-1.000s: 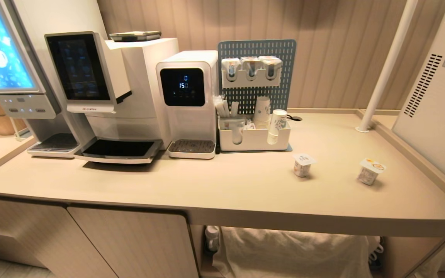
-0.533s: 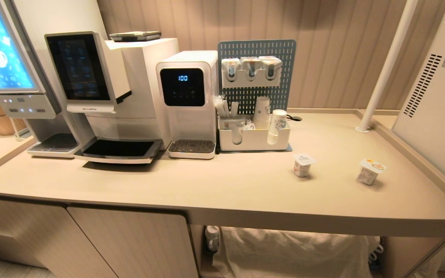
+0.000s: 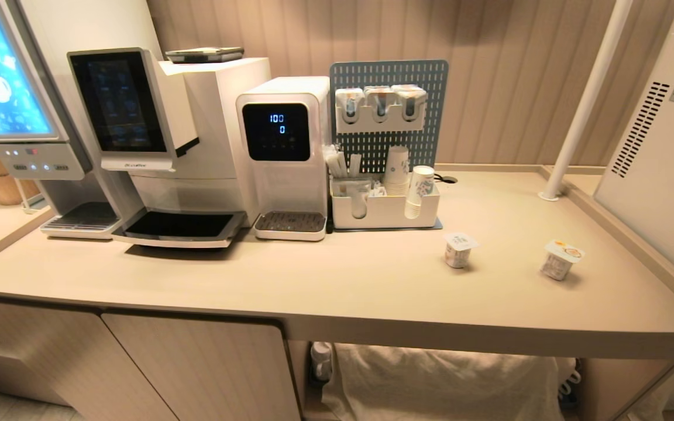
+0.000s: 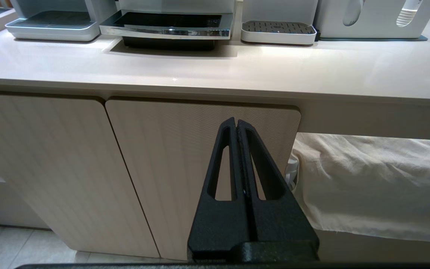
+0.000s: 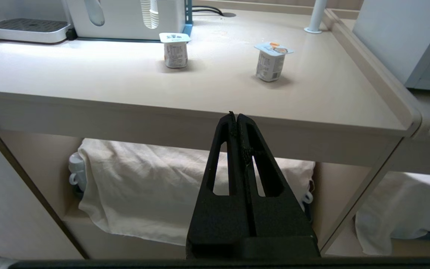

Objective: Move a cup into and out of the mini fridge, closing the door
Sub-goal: Close the freezer door

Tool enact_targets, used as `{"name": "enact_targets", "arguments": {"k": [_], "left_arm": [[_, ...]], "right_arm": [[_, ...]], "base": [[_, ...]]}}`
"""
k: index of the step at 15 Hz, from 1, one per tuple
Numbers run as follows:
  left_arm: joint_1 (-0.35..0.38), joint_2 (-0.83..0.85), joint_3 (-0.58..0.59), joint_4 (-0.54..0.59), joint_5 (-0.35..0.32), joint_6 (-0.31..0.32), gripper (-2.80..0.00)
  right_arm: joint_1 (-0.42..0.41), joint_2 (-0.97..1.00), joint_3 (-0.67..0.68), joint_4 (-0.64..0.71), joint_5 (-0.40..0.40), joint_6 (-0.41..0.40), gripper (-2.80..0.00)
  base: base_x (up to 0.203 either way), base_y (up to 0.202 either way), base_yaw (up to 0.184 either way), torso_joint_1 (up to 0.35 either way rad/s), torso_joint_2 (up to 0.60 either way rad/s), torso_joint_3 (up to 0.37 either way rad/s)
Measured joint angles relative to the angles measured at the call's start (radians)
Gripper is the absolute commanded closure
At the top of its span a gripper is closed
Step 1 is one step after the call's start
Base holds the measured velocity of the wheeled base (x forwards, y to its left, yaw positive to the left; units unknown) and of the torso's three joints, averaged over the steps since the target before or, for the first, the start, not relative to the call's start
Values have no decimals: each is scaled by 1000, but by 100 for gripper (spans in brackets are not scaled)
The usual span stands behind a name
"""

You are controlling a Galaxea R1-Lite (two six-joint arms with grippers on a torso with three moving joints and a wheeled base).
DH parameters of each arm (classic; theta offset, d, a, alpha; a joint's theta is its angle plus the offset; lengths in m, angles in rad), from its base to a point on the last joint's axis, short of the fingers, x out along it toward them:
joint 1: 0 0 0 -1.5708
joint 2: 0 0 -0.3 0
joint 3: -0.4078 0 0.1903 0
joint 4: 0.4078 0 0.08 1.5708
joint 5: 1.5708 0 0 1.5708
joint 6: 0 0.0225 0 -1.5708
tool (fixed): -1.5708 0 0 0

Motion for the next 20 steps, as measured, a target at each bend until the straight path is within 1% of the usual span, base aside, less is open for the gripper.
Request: {"name": "enact_targets", "arguments": {"k": [1,5,20], "left_arm": [[0,0,0,0,0,1,0],[-1,0,0,0,1,1,0],[0,0,0,0,0,1,0]], "right_arm": [[0,0,1,1,-1,15,0],[0,-1,1,10,-1,20,0],[0,-1,-2,14,-3,21,0]], "base": [[0,0,0,0,0,0],[1,-27,1,1,1,0],[0,-192,-1,2,2,3]]}}
